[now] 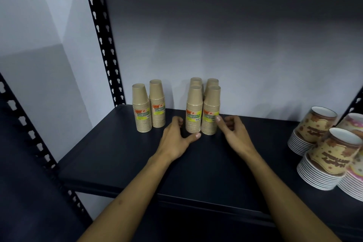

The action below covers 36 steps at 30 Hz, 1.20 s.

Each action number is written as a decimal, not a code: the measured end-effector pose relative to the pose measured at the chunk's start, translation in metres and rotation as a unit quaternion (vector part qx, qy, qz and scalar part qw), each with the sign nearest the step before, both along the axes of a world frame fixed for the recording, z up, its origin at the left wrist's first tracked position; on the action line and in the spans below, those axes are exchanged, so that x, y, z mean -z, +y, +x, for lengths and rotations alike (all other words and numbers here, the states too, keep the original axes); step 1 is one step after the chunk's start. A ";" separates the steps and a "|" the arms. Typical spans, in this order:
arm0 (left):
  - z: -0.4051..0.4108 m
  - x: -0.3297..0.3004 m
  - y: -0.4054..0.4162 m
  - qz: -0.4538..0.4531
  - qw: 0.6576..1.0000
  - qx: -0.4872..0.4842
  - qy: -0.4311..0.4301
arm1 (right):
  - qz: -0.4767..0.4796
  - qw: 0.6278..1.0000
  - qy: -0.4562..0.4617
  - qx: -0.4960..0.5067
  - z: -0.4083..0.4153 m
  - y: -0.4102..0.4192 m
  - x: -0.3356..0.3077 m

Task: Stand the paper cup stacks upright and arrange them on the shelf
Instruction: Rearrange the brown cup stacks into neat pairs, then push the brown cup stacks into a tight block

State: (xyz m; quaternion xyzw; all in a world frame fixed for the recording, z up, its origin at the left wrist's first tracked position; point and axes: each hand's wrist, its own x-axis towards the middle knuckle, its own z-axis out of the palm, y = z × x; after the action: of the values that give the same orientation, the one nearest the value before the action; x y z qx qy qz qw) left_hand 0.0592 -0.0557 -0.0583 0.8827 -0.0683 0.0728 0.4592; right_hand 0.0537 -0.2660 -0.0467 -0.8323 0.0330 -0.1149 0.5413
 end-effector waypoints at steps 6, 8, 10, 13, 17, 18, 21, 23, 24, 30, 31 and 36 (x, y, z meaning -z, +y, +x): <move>-0.048 0.006 0.020 0.141 0.990 -0.015 -0.021 | -0.299 0.954 0.014 -0.021 -0.032 0.007 0.016; -0.064 0.011 0.026 0.200 0.979 -0.007 -0.041 | -0.368 0.927 0.004 -0.067 -0.046 0.015 0.018; -0.074 0.015 0.029 0.236 0.971 0.004 -0.043 | -0.392 0.915 0.009 -0.097 -0.057 0.023 0.018; -0.080 0.015 0.028 0.273 0.961 0.009 -0.045 | -0.428 0.895 0.019 -0.128 -0.074 0.035 0.017; -0.082 0.014 0.026 0.290 0.956 0.010 -0.040 | -0.442 0.883 0.026 -0.153 -0.081 0.040 0.017; -0.084 0.014 0.027 0.295 0.954 0.010 -0.040 | -0.443 0.883 0.025 -0.156 -0.081 0.040 0.017; -0.098 0.019 0.032 0.307 0.951 0.000 -0.040 | -0.429 0.885 0.001 -0.180 -0.079 0.042 0.017; -0.107 0.021 0.039 0.307 0.951 -0.015 -0.038 | -0.421 0.884 -0.017 -0.204 -0.076 0.048 0.017; -0.109 0.021 0.044 0.305 0.951 -0.021 -0.035 | -0.418 0.882 -0.024 -0.216 -0.074 0.055 0.018; -0.085 0.009 0.089 0.302 0.950 -0.070 -0.022 | -0.426 0.860 -0.044 -0.277 -0.049 0.096 0.017; -0.081 0.008 0.097 0.303 0.950 -0.076 -0.018 | -0.431 0.856 -0.044 -0.282 -0.045 0.100 0.017; -0.066 0.007 0.124 0.277 0.956 -0.093 -0.012 | -0.404 0.865 -0.053 -0.294 -0.030 0.112 0.015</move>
State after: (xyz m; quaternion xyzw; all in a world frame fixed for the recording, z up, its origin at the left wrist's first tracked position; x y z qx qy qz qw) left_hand -0.0066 0.0686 -0.0655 0.9768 -0.0086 0.1040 0.1868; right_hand 0.0237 -0.1535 -0.0617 -0.9418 -0.2915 0.0024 0.1676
